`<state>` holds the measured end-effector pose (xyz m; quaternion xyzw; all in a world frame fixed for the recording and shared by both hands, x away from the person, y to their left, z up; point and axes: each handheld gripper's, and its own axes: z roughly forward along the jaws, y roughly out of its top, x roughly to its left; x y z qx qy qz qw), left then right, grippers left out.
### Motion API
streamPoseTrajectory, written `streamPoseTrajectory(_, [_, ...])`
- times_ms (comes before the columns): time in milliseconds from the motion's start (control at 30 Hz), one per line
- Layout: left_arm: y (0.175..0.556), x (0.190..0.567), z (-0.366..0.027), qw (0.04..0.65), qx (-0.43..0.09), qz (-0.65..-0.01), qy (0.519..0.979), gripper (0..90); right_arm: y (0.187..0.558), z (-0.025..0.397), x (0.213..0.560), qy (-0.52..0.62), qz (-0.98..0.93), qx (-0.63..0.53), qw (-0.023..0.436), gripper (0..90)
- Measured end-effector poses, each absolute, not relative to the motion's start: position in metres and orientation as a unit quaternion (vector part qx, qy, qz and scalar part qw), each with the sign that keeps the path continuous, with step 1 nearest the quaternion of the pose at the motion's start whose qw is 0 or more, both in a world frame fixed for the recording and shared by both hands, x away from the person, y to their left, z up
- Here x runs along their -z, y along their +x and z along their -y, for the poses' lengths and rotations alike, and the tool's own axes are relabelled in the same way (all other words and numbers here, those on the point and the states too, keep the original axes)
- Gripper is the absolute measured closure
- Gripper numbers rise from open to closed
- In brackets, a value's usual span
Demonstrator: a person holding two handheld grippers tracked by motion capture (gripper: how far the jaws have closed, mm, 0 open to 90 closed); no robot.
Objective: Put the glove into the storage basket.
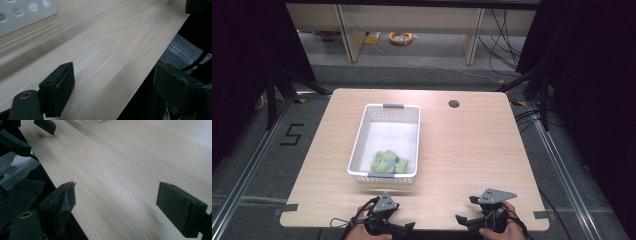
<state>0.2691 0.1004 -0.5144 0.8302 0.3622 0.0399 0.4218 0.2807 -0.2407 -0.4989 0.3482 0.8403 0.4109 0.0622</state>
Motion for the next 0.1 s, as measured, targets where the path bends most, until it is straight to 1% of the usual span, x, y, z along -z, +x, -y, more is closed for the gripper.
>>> streamPoseTrajectory(100, [0.2695,0.5145,-0.1005,0.427,-0.037,-0.365,0.827,15.7,0.2813,0.2413,0.4990,0.347,-0.842,-0.408,0.059,16.7])
